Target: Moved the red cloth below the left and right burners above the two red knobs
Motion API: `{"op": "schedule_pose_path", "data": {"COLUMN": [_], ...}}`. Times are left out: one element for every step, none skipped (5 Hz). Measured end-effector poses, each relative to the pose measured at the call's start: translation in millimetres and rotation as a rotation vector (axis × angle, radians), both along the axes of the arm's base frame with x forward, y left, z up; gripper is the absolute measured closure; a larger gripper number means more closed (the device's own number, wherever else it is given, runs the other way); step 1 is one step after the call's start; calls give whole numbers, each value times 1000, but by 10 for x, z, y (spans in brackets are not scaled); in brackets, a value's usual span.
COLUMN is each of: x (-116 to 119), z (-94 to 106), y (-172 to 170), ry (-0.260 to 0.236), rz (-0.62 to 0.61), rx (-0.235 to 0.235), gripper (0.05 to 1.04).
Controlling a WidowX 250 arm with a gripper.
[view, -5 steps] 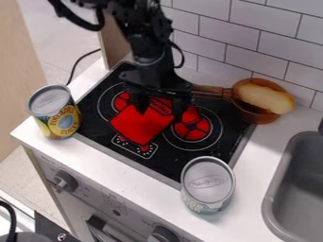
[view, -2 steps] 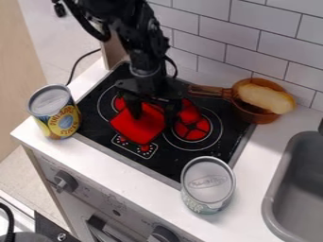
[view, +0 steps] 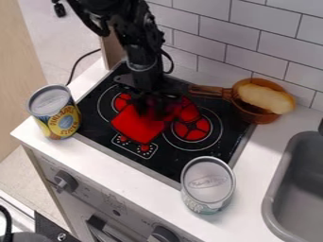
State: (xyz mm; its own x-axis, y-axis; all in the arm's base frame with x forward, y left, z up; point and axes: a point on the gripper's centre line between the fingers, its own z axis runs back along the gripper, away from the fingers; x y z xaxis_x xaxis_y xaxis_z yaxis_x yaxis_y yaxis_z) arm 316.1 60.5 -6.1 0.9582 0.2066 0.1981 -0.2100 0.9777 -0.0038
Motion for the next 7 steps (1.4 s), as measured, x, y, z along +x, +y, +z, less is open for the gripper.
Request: {"op": "schedule_pose_path", "data": {"x": [-17, -31, -87, -261, -419, -535, -698], "z": [10, 8, -20, -13, -9, -12, -11], "y": [55, 64, 77, 73, 52, 36, -13], "ry": [27, 36, 55, 88, 150, 163, 177], "rz": [24, 13, 14, 0, 1, 3, 4], "rx": [-23, -15, -9, -14, -32, -17, -10], "gripper": [897, 1022, 1031, 1031, 1031, 1031, 1031]}}
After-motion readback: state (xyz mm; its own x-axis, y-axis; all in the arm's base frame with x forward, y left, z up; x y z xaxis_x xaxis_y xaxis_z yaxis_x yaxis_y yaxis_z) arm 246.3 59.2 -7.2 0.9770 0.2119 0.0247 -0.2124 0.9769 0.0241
